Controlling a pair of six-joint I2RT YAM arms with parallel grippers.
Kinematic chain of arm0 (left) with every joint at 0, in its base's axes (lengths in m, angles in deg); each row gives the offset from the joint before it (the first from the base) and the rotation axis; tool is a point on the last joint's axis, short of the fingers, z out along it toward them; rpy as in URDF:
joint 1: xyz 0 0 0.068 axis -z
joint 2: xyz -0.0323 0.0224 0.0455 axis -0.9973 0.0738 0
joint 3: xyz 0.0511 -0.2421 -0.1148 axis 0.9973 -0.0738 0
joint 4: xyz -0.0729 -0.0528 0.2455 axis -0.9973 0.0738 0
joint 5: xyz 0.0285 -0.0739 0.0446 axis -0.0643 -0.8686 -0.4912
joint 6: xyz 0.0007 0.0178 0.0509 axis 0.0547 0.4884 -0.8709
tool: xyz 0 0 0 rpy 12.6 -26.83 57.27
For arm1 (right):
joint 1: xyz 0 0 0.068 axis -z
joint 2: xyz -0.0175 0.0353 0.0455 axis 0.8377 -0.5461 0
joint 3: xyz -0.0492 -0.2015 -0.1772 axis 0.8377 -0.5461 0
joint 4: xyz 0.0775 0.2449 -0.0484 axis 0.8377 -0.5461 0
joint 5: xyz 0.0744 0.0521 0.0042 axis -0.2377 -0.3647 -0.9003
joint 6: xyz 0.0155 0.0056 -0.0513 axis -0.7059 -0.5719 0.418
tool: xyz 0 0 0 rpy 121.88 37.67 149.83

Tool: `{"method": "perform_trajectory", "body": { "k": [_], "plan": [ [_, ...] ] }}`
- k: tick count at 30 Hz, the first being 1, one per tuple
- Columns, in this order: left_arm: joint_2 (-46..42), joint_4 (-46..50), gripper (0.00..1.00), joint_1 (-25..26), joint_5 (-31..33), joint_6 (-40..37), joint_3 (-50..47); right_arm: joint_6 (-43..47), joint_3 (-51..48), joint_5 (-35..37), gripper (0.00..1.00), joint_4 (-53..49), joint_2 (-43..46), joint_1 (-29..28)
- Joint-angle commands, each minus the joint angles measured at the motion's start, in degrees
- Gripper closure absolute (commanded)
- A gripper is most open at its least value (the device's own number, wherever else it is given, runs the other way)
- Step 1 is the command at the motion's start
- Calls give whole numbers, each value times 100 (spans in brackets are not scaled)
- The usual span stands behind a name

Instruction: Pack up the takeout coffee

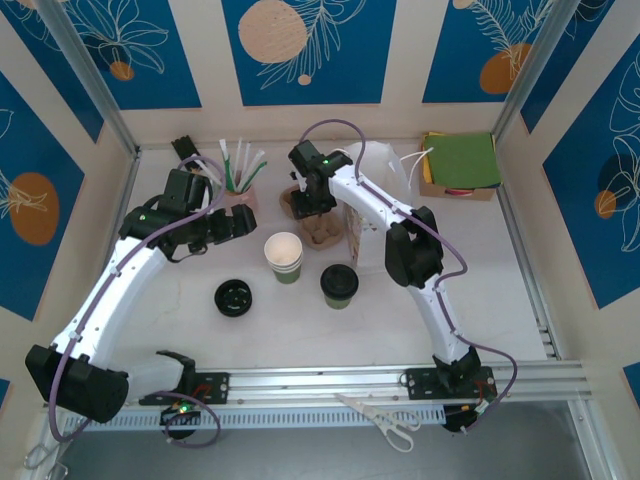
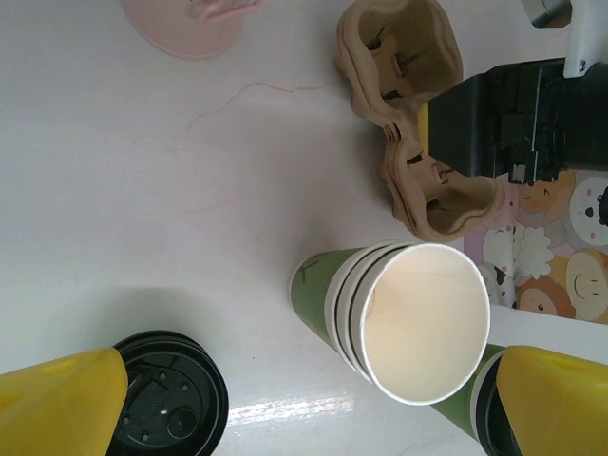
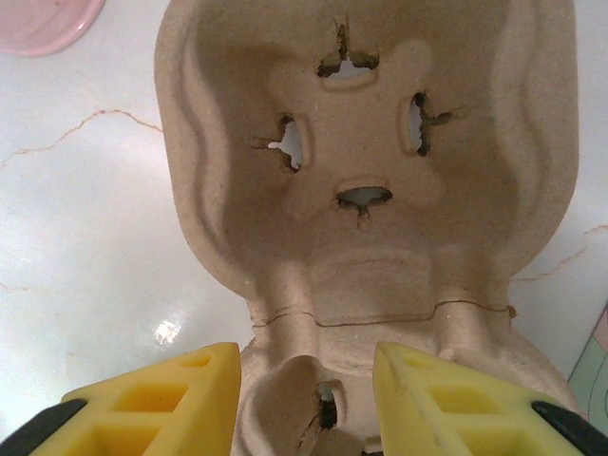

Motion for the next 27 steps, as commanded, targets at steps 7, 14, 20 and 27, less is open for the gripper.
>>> {"method": "perform_trajectory", "body": {
  "k": [7,14,20,27],
  "plan": [
    [55,-53,0,-43,-136,-141,70,164,148,174,55,-94,-169,59],
    [114,-155,0,-38,-314,-180,37,186,168,206,54,-92,-194,85],
    [132,-180,0,-41,-369,-212,7,201,247,243,48,-127,-195,89],
    [164,-189,0,-38,-387,-228,26,219,295,323,46,-145,-221,102]
  ]
}}
